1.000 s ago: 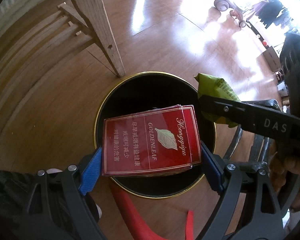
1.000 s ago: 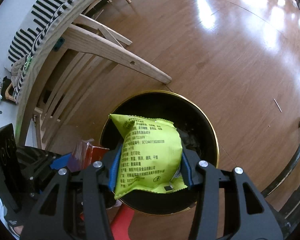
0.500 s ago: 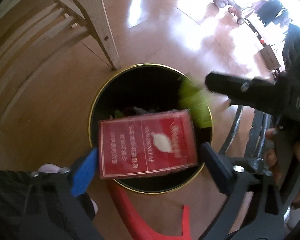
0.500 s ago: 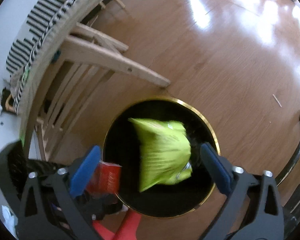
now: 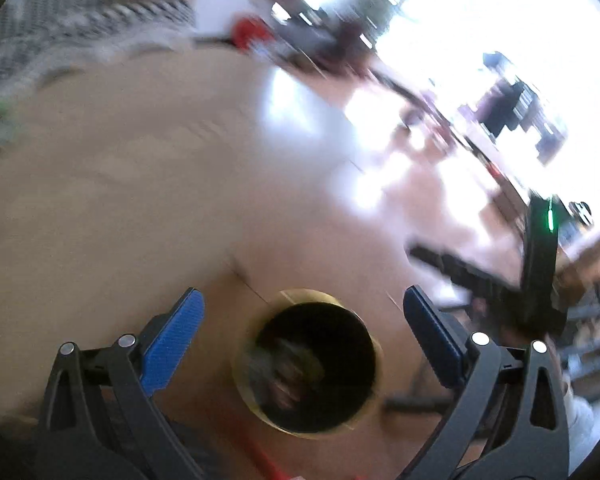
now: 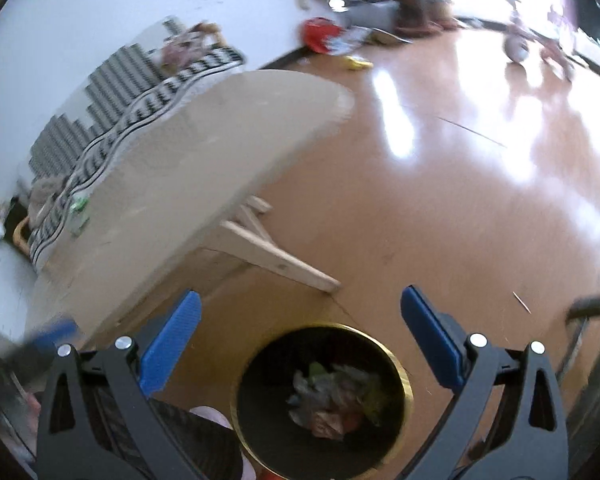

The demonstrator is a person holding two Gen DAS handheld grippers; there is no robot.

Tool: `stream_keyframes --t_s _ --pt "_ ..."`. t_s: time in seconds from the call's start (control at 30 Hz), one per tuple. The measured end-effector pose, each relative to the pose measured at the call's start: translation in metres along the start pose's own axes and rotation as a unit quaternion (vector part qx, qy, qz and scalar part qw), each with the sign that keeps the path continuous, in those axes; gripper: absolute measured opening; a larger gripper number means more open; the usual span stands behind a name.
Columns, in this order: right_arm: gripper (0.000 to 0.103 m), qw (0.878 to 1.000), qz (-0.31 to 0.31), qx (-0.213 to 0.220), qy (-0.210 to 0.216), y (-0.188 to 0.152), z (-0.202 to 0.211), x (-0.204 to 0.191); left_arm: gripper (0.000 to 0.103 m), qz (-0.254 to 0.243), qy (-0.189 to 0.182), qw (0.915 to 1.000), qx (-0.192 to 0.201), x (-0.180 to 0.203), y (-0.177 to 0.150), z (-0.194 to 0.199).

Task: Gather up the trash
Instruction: 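Bring both tools back over the table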

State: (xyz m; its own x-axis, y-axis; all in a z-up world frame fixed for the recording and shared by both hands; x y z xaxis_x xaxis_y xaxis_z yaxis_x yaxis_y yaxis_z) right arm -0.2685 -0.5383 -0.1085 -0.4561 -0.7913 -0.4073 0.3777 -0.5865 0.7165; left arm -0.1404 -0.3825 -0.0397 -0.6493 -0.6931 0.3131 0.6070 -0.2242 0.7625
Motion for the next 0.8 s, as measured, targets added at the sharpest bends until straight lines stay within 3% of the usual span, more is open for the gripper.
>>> stream_keyframes --t_s 0.13,0.23,0.3,0.47,0.6,0.7,0.8 --pt "0.097 0.997 0.045 -0.018 0.06 0.004 -0.042 -0.077 0.097 0.016 0.136 0.9898 0.038 -0.111 0.046 0.03" --pt "0.097 0.991 0.095 -0.02 0.087 0.012 -0.071 -0.134 0.097 0.087 0.212 0.973 0.03 -0.203 0.054 0.045" --pt "0.097 0.982 0.145 -0.026 0.114 0.022 -0.099 -0.182 0.097 0.128 0.232 0.9638 0.031 -0.25 0.059 0.056" --pt "0.097 0.955 0.233 -0.058 0.173 0.032 -0.178 -0.299 0.097 0.088 0.304 0.9487 0.004 -0.348 0.079 0.081" --pt "0.097 0.928 0.295 -0.088 0.211 0.022 -0.231 -0.384 0.097 0.097 0.329 0.9392 -0.01 -0.412 0.086 0.092" --pt "0.097 0.913 0.322 -0.101 0.228 0.02 -0.262 -0.435 0.097 0.107 0.331 0.9373 -0.014 -0.449 0.09 0.1" --pt "0.097 0.896 0.353 -0.111 0.244 0.019 -0.298 -0.489 0.097 0.114 0.319 0.9406 -0.024 -0.473 0.092 0.088"
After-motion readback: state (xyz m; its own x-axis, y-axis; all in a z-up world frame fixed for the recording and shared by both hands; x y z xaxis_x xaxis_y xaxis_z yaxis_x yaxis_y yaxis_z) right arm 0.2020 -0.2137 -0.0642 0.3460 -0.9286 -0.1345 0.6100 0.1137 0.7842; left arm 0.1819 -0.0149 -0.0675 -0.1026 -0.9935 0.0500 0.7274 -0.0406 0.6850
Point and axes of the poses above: each gripper's, at about its wrist camera, not at the fingertips, and z roughly against the way its jaws point, x to its right, y to its top, the point moved 8 cm from there along -z, roughly the way its jaws point, and after that the axes turned 13 degrees about x, right-handed, at the moved point
